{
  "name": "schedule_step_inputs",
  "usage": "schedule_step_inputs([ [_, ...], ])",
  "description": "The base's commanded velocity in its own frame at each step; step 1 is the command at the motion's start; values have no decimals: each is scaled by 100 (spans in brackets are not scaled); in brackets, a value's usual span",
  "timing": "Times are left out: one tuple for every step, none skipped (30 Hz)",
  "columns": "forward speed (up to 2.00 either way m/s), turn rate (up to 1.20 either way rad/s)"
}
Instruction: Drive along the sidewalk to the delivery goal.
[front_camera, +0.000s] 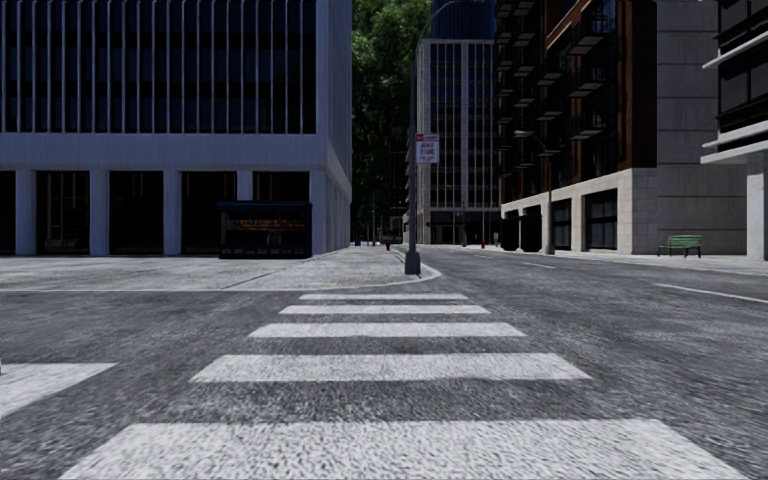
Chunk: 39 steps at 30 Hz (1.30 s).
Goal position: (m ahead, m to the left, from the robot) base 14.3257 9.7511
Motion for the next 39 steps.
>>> schedule_step_inputs([
  [200,0],
  [200,0],
  [200,0],
  [200,0],
  [200,0],
  [200,0],
  [200,0],
  [200,0],
  [200,0],
  [200,0],
  [200,0],
  [200,0],
  [200,0],
  [200,0],
  [200,0],
  [200,0],
  [200,0],
  [200,0],
  [200,0],
  [200,0],
  [200,0],
  [200,0],
  [200,0],
  [200,0],
  [200,0],
  [200,0],
  [200,0],
  [200,0],
  [200,0],
  [200,0],
  [200,0],
  [200,0],
  [200,0],
  [200,0],
  [200,0],
  [200,0],
  [200,0],
  [200,0],
  [200,0],
])
